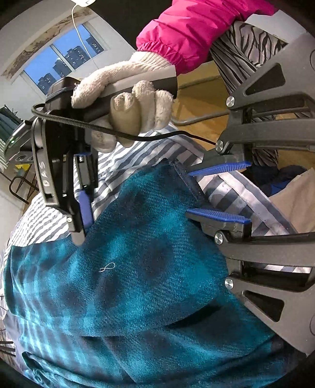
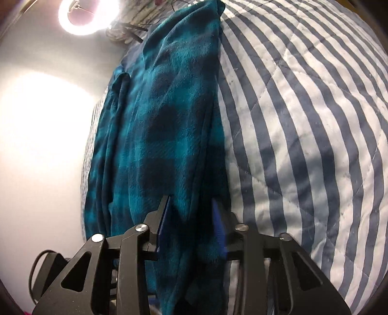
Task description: Fold large clothes
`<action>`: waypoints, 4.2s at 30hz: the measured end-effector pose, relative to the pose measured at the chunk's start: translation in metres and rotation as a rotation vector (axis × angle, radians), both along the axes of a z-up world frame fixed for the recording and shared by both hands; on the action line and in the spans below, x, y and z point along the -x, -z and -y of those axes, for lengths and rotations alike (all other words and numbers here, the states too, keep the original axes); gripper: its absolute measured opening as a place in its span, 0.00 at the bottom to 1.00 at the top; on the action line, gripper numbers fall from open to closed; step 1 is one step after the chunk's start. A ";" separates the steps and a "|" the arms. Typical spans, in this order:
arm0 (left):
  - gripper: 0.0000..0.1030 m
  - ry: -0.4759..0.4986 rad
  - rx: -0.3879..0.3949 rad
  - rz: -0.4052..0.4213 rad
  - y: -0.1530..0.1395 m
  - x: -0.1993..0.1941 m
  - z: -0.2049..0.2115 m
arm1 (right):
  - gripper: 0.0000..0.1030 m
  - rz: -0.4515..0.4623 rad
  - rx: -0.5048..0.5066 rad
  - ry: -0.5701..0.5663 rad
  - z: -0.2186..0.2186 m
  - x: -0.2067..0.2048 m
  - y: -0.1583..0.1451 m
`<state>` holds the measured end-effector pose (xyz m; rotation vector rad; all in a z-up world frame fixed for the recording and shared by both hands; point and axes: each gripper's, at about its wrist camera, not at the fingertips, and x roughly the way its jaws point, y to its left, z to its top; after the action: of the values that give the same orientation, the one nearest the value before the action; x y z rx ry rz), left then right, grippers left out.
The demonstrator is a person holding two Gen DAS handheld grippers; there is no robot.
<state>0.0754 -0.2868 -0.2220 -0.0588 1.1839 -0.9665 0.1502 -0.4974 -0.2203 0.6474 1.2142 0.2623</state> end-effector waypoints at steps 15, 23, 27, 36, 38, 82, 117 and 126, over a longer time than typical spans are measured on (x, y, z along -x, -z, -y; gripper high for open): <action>0.40 -0.043 0.024 0.129 -0.042 0.024 0.002 | 0.09 0.051 0.269 -0.058 -0.001 0.000 -0.031; 0.59 -0.003 -0.139 0.207 -0.025 0.026 0.061 | 0.09 0.248 0.233 0.109 0.068 0.051 -0.087; 0.68 0.011 -0.241 0.218 -0.007 0.024 0.080 | 0.09 0.259 0.224 0.144 0.091 0.065 -0.096; 0.11 -0.082 -0.159 0.153 -0.002 -0.002 0.056 | 0.09 0.230 0.176 0.166 0.094 0.054 -0.084; 0.09 -0.135 -0.061 0.079 -0.007 -0.008 0.039 | 0.15 0.227 0.173 0.168 0.090 0.046 -0.081; 0.07 -0.482 0.248 -0.103 -0.022 0.013 -0.124 | 0.06 0.212 0.790 -0.266 -0.195 -0.178 -0.043; 0.05 -0.508 0.154 -0.094 -0.018 0.029 -0.128 | 0.24 0.151 0.339 -0.412 -0.180 -0.043 -0.019; 0.42 -0.547 0.169 -0.011 -0.055 0.027 -0.144 | 0.25 0.214 0.263 -0.299 -0.142 -0.021 -0.063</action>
<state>0.0483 -0.1431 -0.1673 -0.4980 1.0155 -0.5774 0.1716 -0.3555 -0.1569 0.2019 1.1117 0.4037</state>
